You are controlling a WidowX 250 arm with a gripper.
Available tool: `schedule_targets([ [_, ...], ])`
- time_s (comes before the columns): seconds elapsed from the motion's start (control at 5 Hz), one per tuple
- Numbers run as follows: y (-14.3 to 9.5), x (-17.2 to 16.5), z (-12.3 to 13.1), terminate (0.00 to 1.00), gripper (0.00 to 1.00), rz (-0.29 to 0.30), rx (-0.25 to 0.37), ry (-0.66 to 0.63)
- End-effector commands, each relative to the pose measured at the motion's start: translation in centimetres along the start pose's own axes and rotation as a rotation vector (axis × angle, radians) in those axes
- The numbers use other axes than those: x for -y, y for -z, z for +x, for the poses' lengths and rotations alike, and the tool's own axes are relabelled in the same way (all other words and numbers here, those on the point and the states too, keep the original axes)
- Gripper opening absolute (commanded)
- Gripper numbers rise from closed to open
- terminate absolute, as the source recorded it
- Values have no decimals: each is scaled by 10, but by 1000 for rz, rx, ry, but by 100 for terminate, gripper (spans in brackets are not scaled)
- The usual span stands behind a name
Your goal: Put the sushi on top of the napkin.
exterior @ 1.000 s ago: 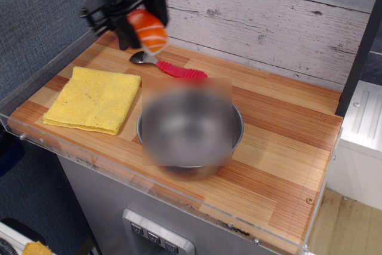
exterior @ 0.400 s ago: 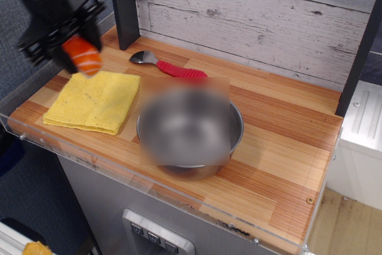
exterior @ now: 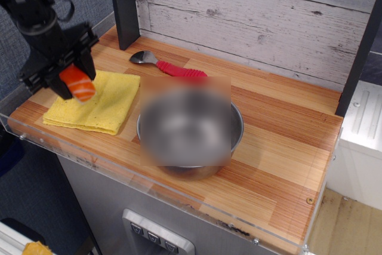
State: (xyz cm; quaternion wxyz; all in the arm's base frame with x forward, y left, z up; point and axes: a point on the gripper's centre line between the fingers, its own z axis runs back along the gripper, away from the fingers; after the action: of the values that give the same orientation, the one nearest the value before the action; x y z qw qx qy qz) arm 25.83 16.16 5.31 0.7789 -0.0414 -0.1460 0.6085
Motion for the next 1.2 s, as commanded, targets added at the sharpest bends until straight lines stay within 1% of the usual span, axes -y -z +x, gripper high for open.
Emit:
schedule_targets([
  [0.0, 8, -2, -18, 0, 0, 26, -5, 10],
  [0.2, 12, -1, -21, 0, 0, 30, 0, -6],
  [0.4, 14, 1, -25, 0, 100, 71, -60, -16],
  [0.6, 11, -1, -31, 0, 100, 138, -63, -64],
  [0.8, 10, -2, -32, 0, 100, 143, -68, -60],
  [1.0, 5, 0, -34, 0, 100, 151, -63, -63],
])
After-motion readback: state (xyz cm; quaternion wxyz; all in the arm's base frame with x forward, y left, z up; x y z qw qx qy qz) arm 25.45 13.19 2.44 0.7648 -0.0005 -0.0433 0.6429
